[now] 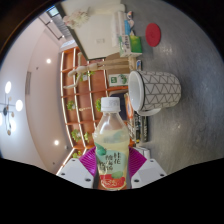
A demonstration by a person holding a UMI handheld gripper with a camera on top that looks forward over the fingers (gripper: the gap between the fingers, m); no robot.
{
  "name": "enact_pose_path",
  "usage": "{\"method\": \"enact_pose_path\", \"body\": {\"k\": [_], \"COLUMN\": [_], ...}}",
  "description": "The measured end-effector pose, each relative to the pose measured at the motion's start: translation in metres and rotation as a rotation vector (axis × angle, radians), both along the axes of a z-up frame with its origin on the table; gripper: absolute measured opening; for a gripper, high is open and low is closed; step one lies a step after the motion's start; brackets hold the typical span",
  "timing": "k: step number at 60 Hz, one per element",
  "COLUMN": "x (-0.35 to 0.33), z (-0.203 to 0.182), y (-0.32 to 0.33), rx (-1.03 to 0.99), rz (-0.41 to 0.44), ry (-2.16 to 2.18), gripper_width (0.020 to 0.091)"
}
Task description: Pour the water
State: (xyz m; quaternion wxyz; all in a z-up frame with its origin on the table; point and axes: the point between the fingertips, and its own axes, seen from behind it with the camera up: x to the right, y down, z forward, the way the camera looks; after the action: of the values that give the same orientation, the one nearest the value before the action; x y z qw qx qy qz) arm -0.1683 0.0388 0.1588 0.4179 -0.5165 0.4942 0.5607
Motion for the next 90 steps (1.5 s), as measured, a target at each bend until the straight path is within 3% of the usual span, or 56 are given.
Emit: {"method": "enact_pose_path", "body": {"k": [19, 36, 51, 67, 78, 90], "x": [0.02, 0.027, 0.029, 0.112, 0.204, 0.278], "z": [0.019, 0.018, 0.07, 0.114, 0.104, 0.044], "y": [0.015, 0.011, 0.008, 0.004, 0.005, 0.025], "rx": [0.013, 0.006, 0.113, 0.108, -0.069, -0.179], "rz": [-0.009, -0.013, 0.034, -0.087, -0.221, -0.224], "ry": [0.409, 0.33, -0.417, -1.351, -1.693, -1.725], "gripper_width": [0.0388, 0.0389, 0.039, 0.0396, 0.0395, 0.0408]}}
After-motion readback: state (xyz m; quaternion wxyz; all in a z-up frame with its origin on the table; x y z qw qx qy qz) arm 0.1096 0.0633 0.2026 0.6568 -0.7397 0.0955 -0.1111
